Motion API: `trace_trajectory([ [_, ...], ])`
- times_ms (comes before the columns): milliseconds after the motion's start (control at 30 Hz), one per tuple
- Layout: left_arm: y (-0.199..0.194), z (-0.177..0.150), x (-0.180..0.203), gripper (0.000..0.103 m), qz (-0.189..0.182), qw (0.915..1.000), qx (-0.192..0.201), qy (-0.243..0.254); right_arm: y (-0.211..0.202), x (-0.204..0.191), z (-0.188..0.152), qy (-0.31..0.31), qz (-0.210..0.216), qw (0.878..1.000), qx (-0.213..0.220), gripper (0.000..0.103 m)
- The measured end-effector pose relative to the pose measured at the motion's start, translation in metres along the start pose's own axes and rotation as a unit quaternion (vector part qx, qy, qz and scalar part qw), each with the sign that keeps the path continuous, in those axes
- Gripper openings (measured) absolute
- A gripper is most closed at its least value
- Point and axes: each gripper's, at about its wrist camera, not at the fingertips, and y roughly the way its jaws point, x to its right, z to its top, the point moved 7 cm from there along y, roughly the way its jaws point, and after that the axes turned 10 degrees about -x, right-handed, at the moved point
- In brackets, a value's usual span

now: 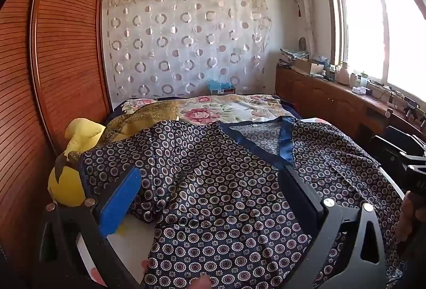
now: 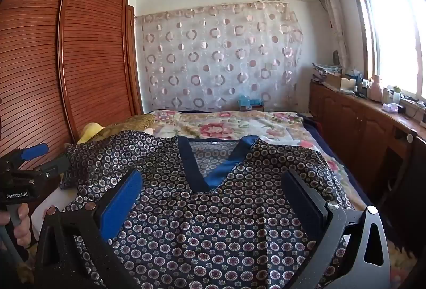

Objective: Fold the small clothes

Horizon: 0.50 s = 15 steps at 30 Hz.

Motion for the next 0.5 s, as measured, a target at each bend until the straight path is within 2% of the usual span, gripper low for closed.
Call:
trace_trajectory([
  [500,0.0028,-0.0046,-0.0019,0.103,0.003,1.0000,0.002,-0.008,0.0022,-0.0022,-0.0008,0.007,0.008,1.000,-0.001,0.103],
])
